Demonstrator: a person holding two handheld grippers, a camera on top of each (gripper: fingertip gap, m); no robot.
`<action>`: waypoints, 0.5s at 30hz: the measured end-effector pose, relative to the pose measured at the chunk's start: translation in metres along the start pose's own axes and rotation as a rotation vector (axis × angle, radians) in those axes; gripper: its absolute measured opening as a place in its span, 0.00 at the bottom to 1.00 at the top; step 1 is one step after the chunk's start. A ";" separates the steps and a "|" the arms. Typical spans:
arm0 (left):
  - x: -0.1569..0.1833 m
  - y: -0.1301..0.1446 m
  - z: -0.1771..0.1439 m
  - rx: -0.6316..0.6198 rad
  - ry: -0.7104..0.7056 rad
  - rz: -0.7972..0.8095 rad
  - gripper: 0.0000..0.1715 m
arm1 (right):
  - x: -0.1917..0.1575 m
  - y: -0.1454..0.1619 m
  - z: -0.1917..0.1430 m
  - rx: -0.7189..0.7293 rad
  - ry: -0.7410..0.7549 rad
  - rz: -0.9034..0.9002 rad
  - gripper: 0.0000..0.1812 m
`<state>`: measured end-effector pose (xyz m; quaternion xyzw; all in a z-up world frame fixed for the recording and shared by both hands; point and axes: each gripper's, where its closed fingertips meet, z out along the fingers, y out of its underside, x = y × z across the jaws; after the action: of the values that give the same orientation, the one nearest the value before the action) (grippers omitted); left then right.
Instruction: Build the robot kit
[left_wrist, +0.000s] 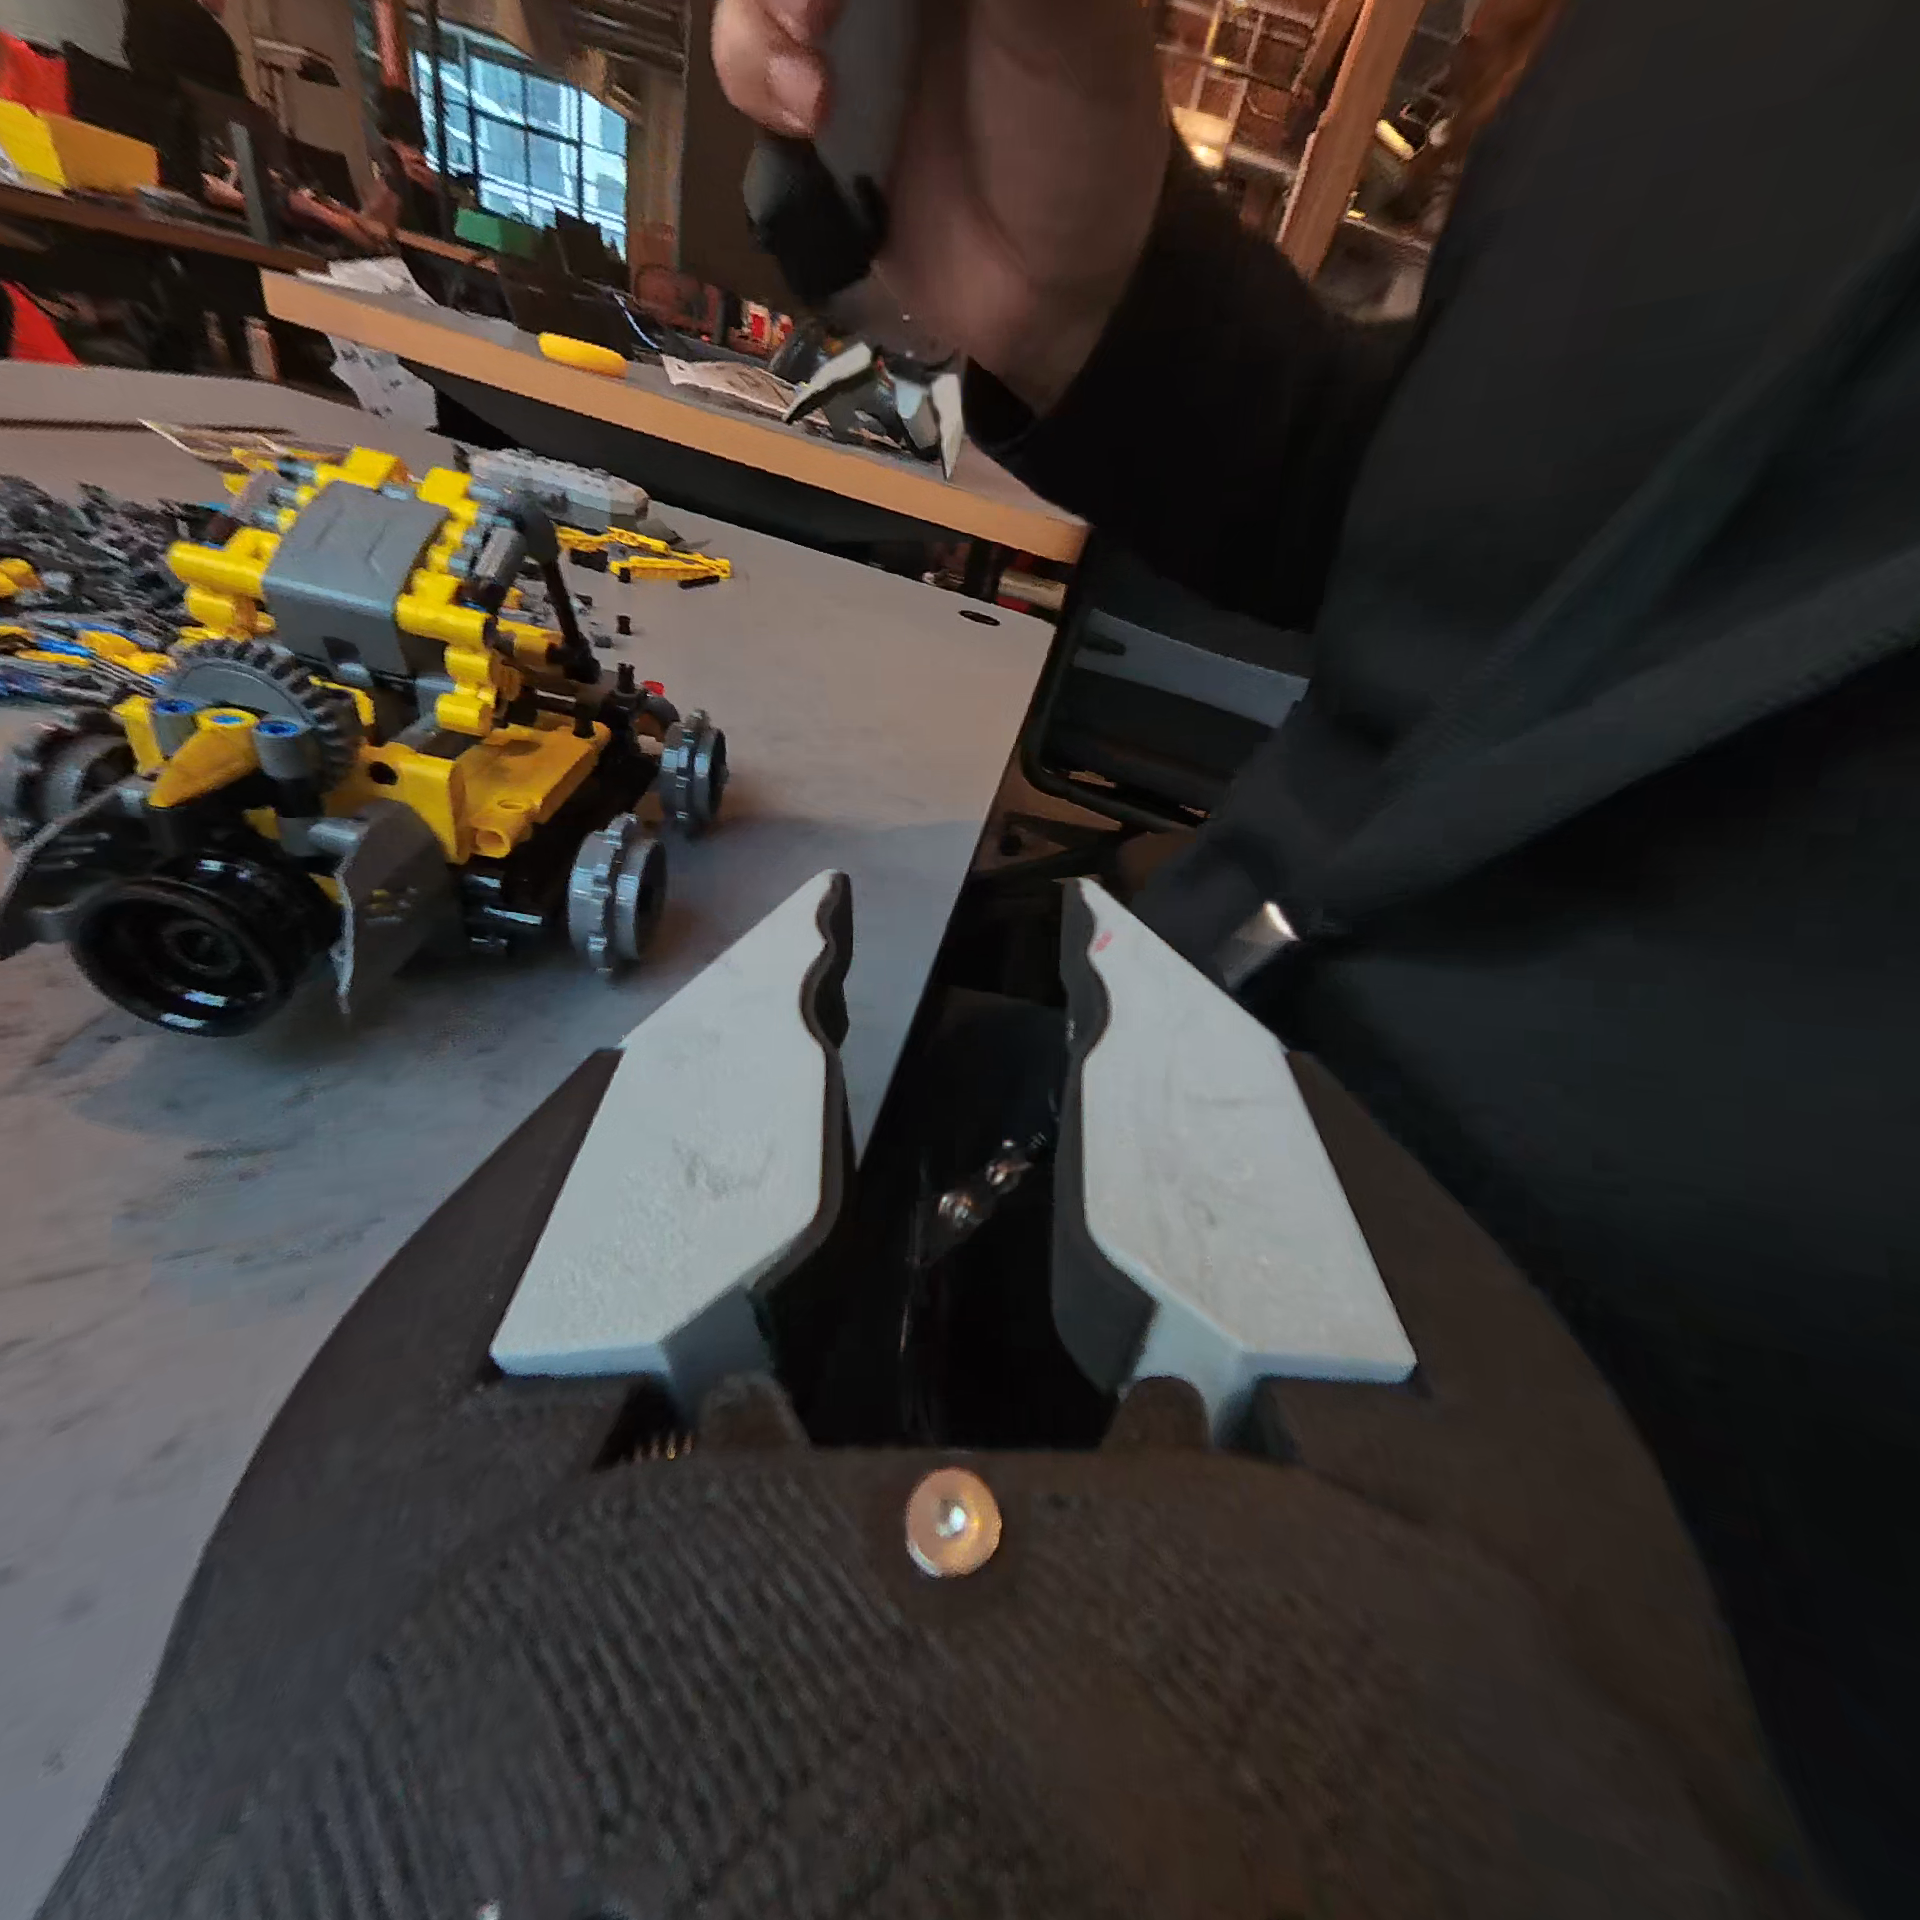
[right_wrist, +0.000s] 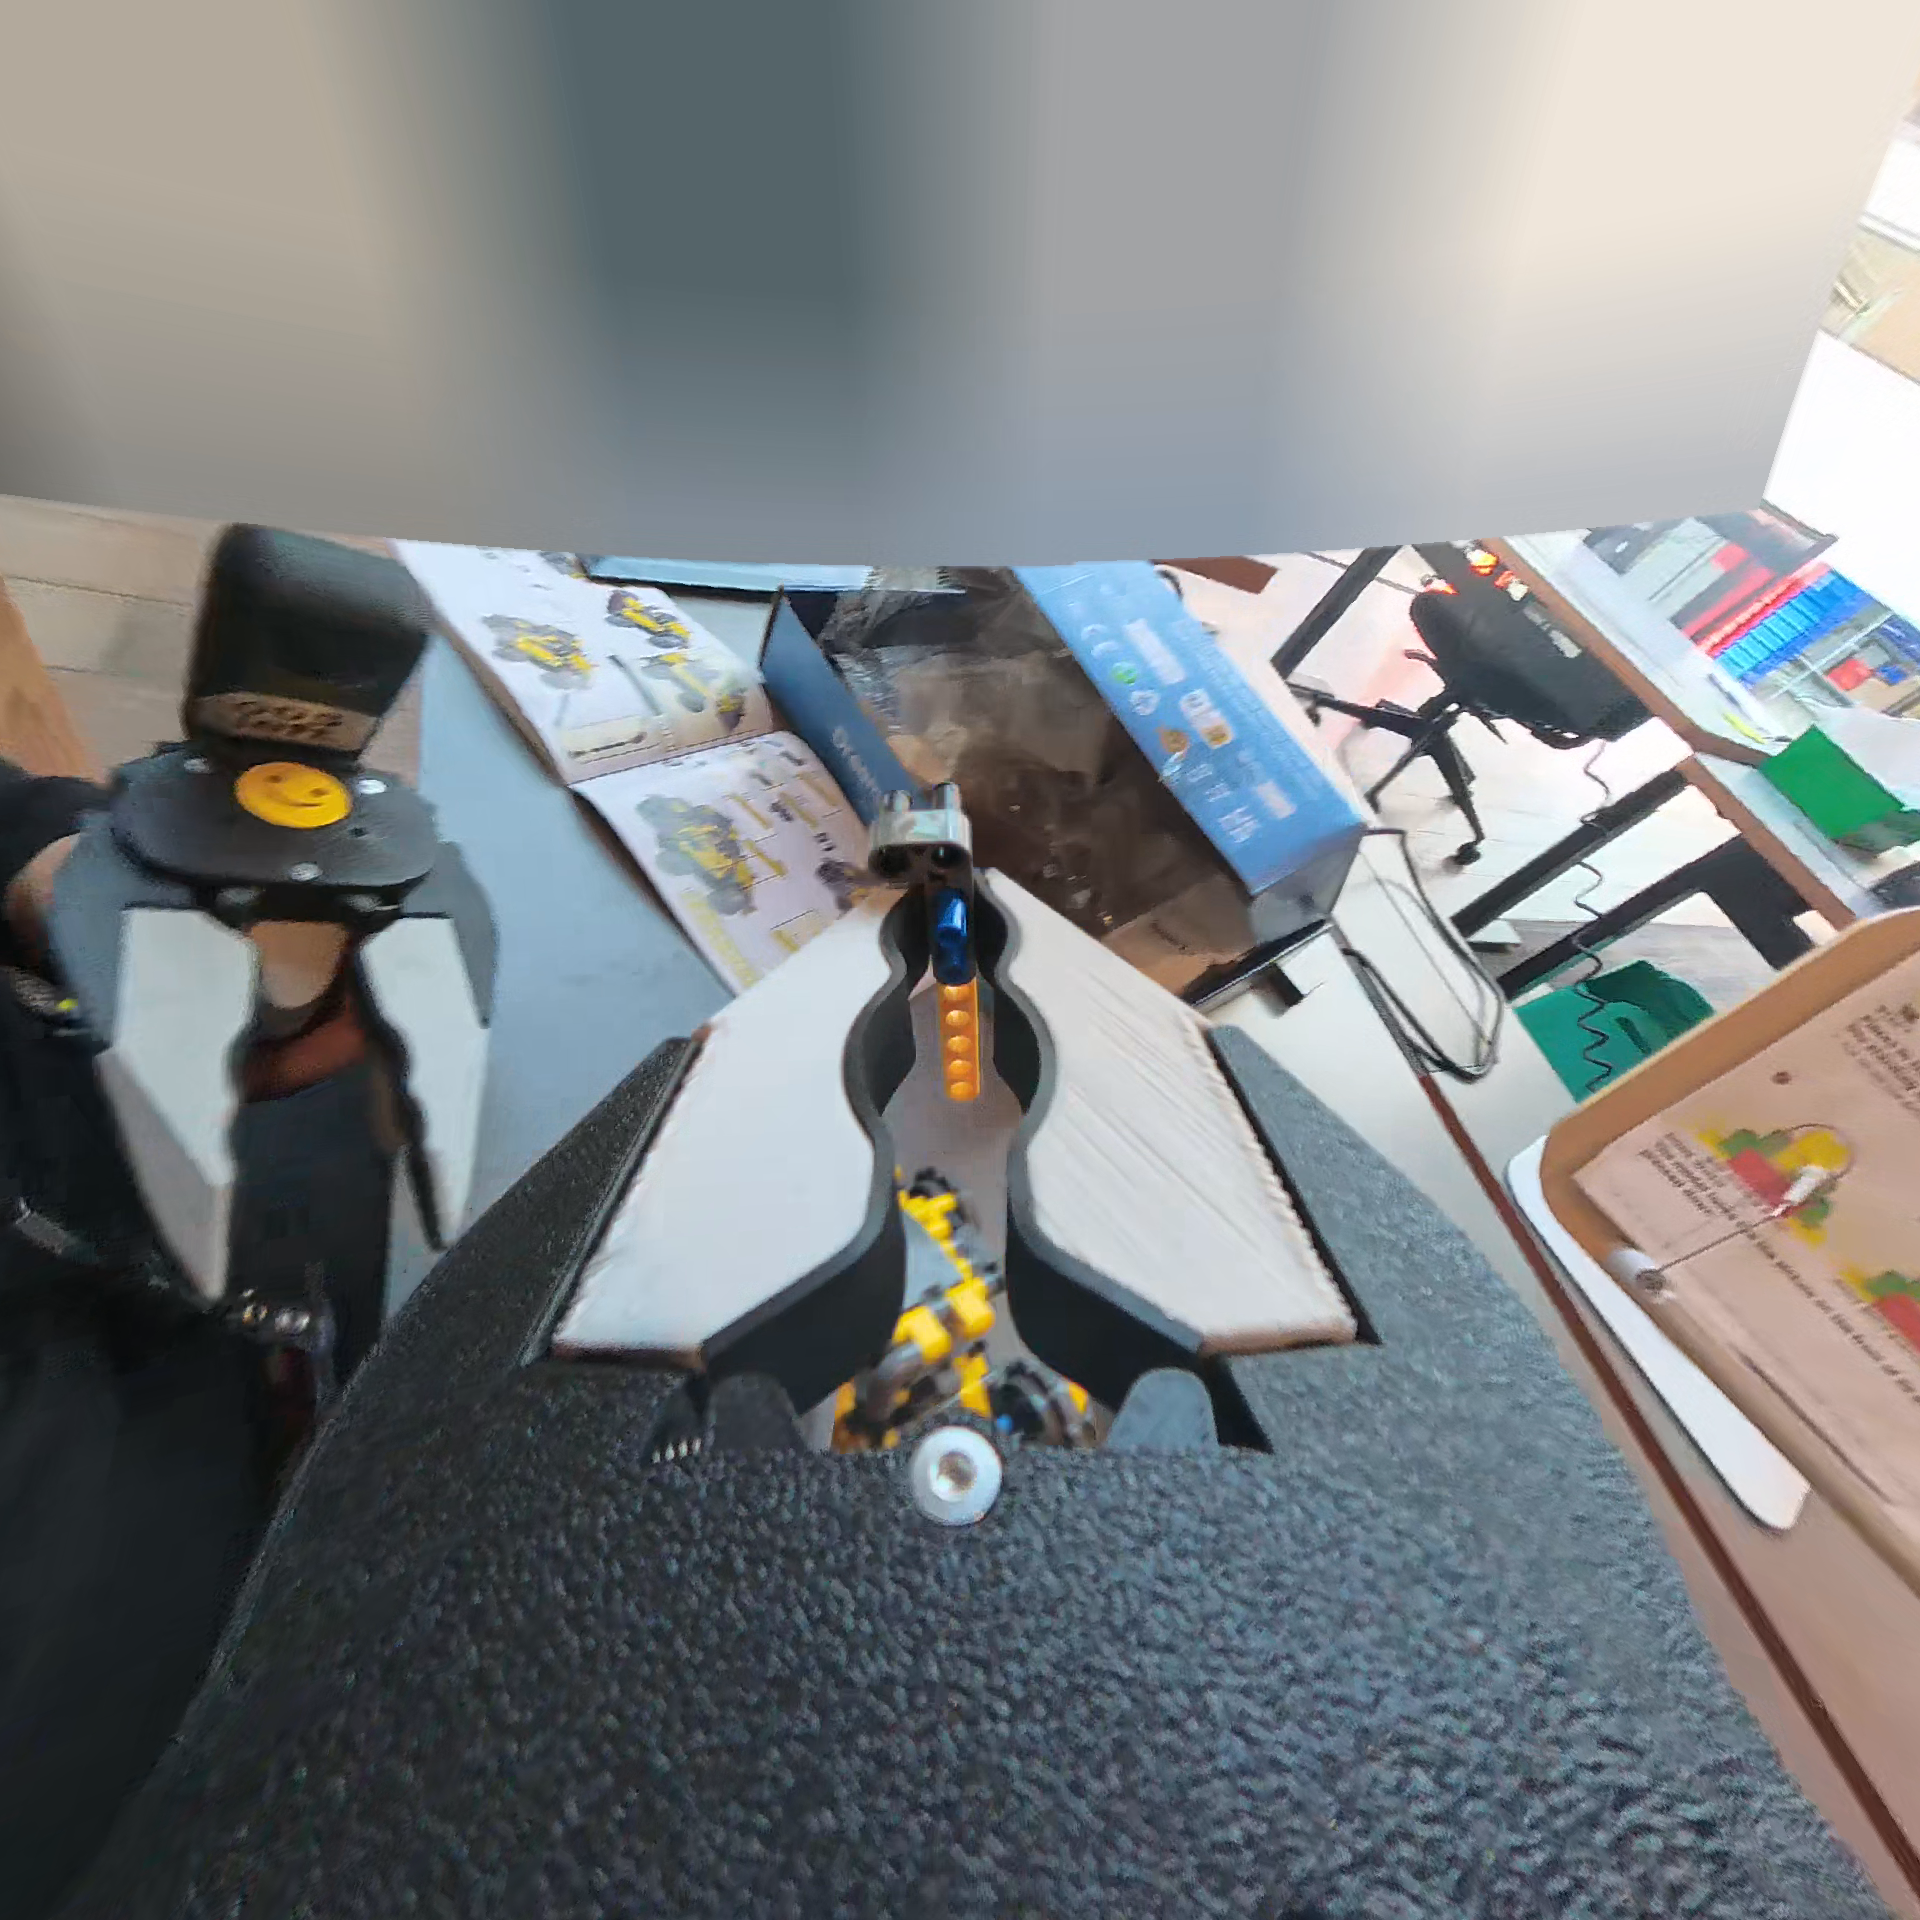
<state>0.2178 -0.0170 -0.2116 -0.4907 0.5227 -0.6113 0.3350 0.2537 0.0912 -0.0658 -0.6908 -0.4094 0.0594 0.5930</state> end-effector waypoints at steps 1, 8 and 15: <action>-0.003 -0.001 -0.003 -0.001 -0.015 0.020 0.21 | 0.009 -0.002 0.006 -0.010 0.018 -0.007 0.04; -0.022 -0.024 -0.028 0.149 -0.062 -0.031 0.18 | 0.027 0.020 0.067 -0.274 0.007 -0.116 0.04; -0.031 -0.015 -0.046 0.088 -0.174 0.064 0.16 | 0.021 0.084 0.081 -0.628 -0.049 -0.266 0.04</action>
<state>0.1849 0.0289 -0.2036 -0.5097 0.4796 -0.5778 0.4199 0.2629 0.1704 -0.1535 -0.7786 -0.5082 -0.1307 0.3442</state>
